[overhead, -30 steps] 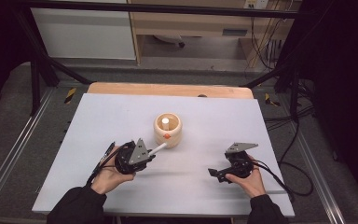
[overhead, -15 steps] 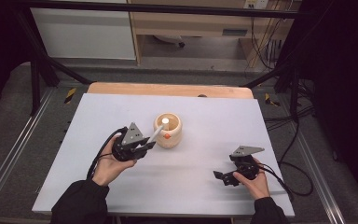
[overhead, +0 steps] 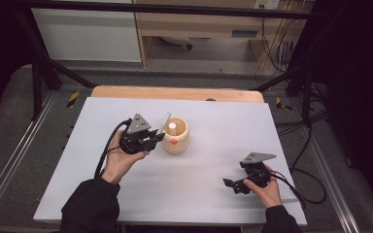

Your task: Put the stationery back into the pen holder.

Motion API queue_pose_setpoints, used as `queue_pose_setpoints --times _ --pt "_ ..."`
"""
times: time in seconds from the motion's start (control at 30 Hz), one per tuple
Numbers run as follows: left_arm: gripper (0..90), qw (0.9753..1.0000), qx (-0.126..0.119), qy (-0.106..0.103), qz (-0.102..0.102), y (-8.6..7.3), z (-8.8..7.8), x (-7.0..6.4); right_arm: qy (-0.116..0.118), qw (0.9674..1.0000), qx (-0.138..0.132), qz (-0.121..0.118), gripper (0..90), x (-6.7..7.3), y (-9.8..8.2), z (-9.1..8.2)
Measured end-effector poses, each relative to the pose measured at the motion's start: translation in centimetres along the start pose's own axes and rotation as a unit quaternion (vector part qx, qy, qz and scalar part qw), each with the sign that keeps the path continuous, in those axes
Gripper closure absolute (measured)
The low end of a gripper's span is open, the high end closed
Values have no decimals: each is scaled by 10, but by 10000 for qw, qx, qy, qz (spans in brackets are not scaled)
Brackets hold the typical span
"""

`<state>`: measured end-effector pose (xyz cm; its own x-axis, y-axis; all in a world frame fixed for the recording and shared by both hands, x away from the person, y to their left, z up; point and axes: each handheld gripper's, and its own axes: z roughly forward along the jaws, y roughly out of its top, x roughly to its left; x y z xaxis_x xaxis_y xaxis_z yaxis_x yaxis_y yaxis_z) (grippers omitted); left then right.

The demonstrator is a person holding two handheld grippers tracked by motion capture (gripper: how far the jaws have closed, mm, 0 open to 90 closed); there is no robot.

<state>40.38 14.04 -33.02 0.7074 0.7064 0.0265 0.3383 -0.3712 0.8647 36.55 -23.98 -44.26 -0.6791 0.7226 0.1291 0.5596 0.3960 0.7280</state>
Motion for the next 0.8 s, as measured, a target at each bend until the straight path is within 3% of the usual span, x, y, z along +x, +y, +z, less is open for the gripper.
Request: queue_pose_setpoints --times 0.47,0.8 --pt "777 9993 -207 169 -254 29 24 3 24 10000 -24 -26 12 0 0 0" --pt "777 9988 -283 267 -301 43 43 6 36 10000 -11 -27 12 0 0 0"
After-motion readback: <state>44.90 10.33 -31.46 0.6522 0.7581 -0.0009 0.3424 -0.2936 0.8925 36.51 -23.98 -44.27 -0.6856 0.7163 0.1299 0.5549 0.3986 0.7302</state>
